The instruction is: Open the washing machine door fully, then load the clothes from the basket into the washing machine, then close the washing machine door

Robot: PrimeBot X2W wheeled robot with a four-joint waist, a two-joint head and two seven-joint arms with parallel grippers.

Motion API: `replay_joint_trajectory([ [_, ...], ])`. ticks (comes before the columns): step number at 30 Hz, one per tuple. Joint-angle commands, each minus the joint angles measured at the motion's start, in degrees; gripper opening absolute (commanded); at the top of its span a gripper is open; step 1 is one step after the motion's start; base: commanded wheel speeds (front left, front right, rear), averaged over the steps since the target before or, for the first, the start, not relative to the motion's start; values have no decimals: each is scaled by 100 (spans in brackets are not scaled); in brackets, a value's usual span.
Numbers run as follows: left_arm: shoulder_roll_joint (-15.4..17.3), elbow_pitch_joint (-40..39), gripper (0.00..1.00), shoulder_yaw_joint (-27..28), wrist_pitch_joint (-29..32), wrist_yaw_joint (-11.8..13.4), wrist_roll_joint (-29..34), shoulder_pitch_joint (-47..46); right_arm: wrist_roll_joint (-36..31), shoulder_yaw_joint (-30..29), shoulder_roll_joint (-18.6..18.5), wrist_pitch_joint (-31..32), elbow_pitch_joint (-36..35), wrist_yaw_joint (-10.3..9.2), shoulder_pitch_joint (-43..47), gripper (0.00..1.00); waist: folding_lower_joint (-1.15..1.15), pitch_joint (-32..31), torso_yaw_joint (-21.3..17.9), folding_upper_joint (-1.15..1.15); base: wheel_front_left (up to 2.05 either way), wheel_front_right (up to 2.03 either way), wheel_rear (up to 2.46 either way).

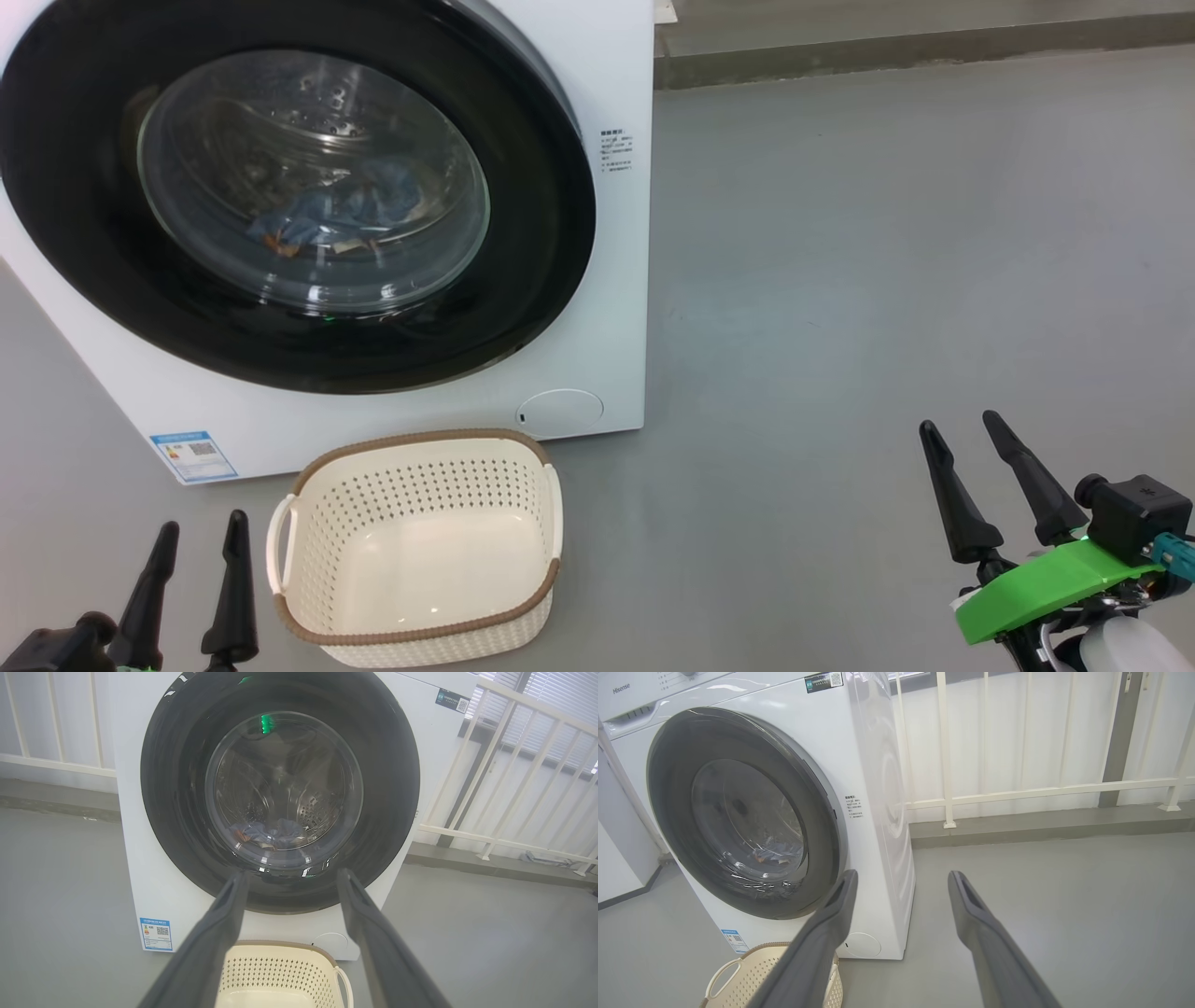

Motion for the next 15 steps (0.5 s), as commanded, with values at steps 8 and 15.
replay_joint_trajectory([
  [8,116,-82,100,191,-44,-12,74,-193,-50,59,-55,-47,-66,0,-85,100,0,11,27,0,0,0,0],
  [15,120,-64,100,160,-44,-13,30,-217,-54,74,-15,-47,-52,0,-98,100,0,19,42,0,0,0,0],
])
